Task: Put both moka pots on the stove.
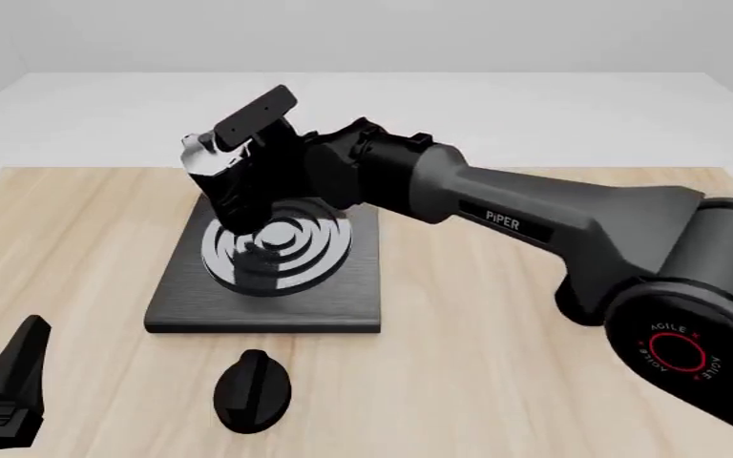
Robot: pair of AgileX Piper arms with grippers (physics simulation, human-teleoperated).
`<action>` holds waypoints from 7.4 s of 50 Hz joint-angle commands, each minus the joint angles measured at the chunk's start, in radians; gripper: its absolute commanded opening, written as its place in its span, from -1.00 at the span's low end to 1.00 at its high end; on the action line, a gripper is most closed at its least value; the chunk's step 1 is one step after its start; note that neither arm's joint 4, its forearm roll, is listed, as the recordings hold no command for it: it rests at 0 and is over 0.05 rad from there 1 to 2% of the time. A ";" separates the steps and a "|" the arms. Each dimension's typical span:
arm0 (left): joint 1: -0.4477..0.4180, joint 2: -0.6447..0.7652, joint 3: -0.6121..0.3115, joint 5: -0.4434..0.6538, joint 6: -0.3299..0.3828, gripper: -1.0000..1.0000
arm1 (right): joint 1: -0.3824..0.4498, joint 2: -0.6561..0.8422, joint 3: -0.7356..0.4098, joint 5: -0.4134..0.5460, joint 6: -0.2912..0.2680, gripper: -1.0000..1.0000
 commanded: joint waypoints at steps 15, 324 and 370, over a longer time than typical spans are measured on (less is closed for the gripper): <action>0.000 0.000 0.000 0.000 0.000 1.00 | -0.023 0.068 -0.064 0.012 0.047 -1.00; 0.000 0.000 0.000 0.000 0.000 1.00 | -0.844 -0.983 1.102 -0.026 0.072 1.00; 0.000 0.000 0.000 0.000 0.000 1.00 | -0.866 -0.959 1.189 -0.103 0.094 1.00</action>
